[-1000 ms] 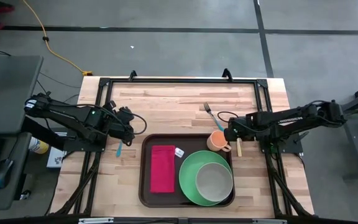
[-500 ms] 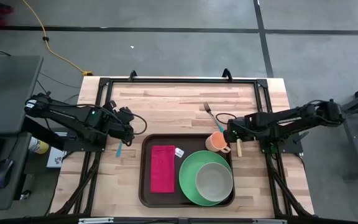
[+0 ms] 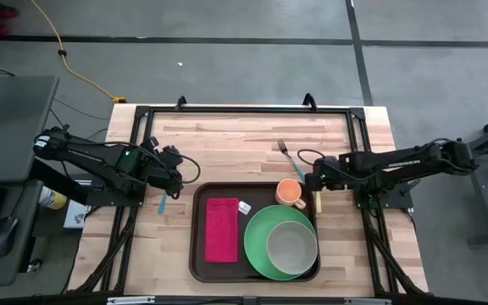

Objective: Set up tray
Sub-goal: Put the yellow table knife on the red table napkin to the left of the green plate

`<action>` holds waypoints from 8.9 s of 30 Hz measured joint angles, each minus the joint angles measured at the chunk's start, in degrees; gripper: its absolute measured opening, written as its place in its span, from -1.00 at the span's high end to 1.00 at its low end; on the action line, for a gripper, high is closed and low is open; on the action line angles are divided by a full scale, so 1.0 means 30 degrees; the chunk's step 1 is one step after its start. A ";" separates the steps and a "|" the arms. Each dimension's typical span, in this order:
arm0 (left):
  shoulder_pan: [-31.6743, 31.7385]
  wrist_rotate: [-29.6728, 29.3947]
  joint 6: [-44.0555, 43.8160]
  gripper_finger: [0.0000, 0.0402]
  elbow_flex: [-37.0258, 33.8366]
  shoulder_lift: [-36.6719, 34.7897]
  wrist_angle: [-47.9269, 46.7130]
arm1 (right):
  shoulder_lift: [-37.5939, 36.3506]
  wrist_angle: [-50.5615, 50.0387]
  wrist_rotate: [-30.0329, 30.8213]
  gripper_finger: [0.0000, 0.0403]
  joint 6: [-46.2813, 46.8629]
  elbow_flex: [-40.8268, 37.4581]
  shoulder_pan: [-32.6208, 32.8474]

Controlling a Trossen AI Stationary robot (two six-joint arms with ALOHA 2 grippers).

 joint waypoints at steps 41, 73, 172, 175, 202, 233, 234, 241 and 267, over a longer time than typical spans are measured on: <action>0.0004 0.0027 -0.0005 0.67 0.0000 0.0004 0.0016 | 0.2881 0.0960 -0.0103 0.35 0.1296 -0.0029 -0.0007; -0.0003 -0.0046 0.0054 0.67 0.0000 0.0004 -0.0012 | 0.4338 0.1807 0.0161 0.31 0.1616 0.0102 -0.0051; -0.0004 -0.0075 0.1496 0.67 -0.0007 0.0004 -0.0043 | 0.7914 -0.8291 0.6512 0.98 0.0232 2.1222 0.7876; -0.0004 -0.0075 0.1496 0.67 -0.0007 0.0004 -0.0089 | 0.9854 -0.7271 0.6946 0.98 0.0229 2.2496 0.7920; 0.0004 -0.2397 0.0877 0.67 -0.0022 -0.2277 -0.1549 | 1.9517 0.2244 0.5029 0.98 0.3123 2.4742 0.7320; 0.0004 -0.2523 -0.0528 0.67 -0.0015 -0.2262 -0.1528 | 2.2103 0.2883 0.4724 0.99 0.6440 2.4742 0.8473; 0.0004 -0.2523 -0.0529 0.67 -0.0015 -0.2262 -0.1516 | 2.2152 0.3082 0.4646 0.99 0.6443 2.4742 0.8466; 0.0004 -0.2515 -0.0562 0.67 -0.0007 -0.2255 -0.1526 | 2.2165 0.2661 0.4528 0.99 0.6825 2.4742 0.8459; 0.0004 -0.2523 -0.0749 0.67 0.0000 -0.2255 -0.1507 | 2.2268 0.2142 0.4234 0.99 0.7091 2.4742 0.8408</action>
